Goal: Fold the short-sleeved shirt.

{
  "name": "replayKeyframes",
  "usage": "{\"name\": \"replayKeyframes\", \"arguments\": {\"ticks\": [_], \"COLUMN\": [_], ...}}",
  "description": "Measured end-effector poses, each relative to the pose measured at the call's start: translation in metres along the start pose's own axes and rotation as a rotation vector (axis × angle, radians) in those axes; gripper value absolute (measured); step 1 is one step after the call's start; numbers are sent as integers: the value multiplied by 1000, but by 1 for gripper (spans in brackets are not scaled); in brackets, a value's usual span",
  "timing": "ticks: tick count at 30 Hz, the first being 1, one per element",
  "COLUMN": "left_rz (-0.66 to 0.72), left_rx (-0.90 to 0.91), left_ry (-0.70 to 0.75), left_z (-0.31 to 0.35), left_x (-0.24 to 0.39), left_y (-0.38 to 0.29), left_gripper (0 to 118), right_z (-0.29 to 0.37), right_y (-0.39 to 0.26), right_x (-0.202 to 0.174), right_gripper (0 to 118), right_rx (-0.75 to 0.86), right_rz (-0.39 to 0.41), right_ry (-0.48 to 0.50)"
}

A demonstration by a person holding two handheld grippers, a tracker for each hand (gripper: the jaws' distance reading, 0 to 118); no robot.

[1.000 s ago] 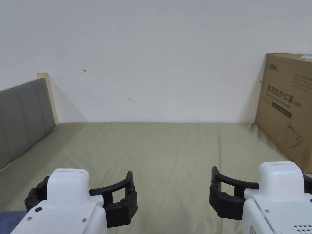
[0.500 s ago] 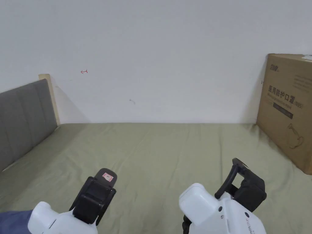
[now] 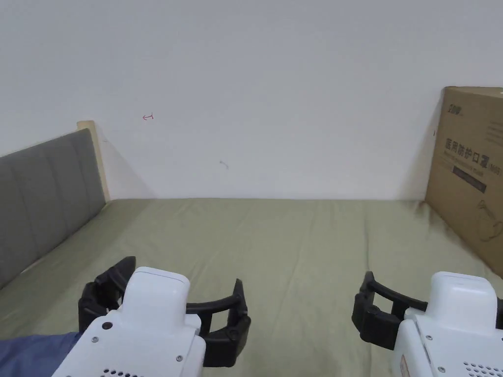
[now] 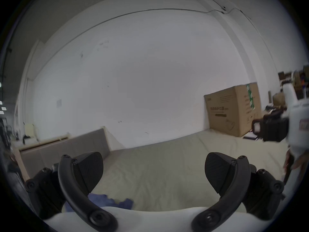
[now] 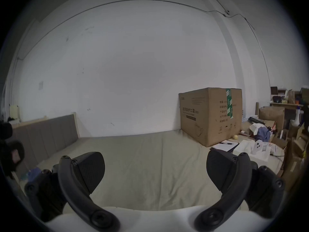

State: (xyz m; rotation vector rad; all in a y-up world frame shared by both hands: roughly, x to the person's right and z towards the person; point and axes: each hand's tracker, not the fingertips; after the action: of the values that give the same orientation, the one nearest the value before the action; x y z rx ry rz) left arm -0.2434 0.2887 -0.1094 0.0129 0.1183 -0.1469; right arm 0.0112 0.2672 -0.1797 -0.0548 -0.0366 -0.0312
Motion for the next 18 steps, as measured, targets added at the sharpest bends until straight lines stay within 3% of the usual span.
{"name": "replayKeyframes", "arguments": {"ticks": [4, 11, 12, 14, 15, 16, 17, 18], "left_rz": [109, 189, 199, 199, 194, 161, 126, 77], "left_rx": [15, -5, -36, -47, -39, -25, -5, -20], "left_ry": [-8, 65, 63, 60, 60, 61, 84, 115], "left_z": [1, 0, -1, -1, 2, 3, 2, -1], "left_x": [-7, -17, -18, -17, -15, -12, -9, -5], "left_y": [4, 5, 5, 4, 2, 1, 1, 0], "left_gripper": [118, 118, 118, 110, 94, 48, 7, 0], "right_z": [6, 17, 20, 23, 24, 24, 24, 24], "right_y": [3, 15, 16, 16, 17, 18, 18, 17], "right_x": [-9, -14, -15, -14, -14, -14, -13, -12], "right_gripper": [118, 117, 113, 83, 58, 33, 22, 18], "right_rx": [69, 74, 68, 93, 103, 97, 86, 79], "right_rz": [151, 159, 167, 156, 140, 119, 102, 91], "right_ry": [10, 61, 56, 60, 59, 56, 56, 73]}}
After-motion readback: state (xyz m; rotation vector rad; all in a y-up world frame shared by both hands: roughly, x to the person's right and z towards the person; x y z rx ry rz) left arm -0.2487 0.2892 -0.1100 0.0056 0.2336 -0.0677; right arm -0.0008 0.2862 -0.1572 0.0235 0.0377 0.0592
